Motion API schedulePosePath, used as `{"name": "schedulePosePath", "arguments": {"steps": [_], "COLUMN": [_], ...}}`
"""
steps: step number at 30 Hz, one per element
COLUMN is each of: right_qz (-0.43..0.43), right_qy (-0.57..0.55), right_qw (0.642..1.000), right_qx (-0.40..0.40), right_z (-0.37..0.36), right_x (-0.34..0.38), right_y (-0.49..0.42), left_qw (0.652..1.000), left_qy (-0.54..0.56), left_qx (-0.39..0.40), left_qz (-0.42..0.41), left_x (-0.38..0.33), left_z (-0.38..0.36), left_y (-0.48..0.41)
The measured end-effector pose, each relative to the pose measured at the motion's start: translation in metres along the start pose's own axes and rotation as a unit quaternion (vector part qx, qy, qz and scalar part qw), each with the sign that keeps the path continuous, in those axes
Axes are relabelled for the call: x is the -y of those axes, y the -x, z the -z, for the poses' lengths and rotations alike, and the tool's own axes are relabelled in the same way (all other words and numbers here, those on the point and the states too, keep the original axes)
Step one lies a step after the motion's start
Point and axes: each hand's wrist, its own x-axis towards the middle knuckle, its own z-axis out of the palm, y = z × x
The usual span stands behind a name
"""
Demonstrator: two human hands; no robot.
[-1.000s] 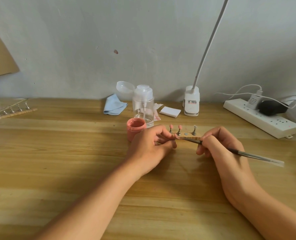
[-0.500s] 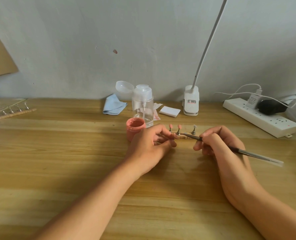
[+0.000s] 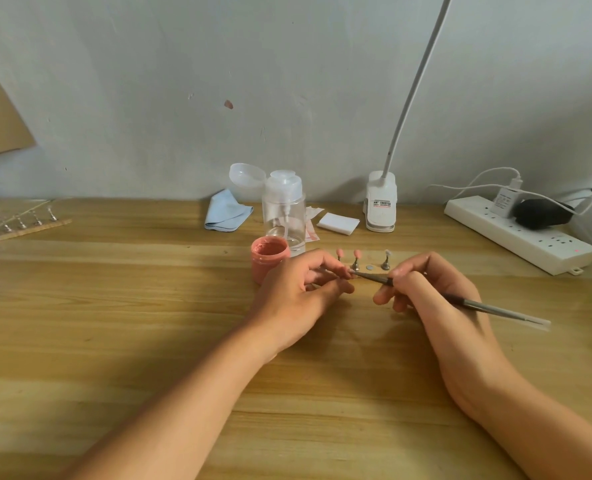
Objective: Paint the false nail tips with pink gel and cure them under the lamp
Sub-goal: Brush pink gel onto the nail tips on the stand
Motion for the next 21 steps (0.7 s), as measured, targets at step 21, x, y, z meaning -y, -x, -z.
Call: {"name": "schedulePosePath", "arguments": {"steps": [21], "right_qz": [0.001], "right_qy": [0.000], "right_qw": [1.000], "right_qx": [0.000], "right_z": [0.0015], "right_x": [0.0000], "right_y": [0.0003], "left_qw": [1.000], "left_qy": [0.026], "left_qx": [0.009], "left_qz": [-0.001], "left_x": [-0.0038], "left_z": [-0.0001], "left_y": [0.0019]}}
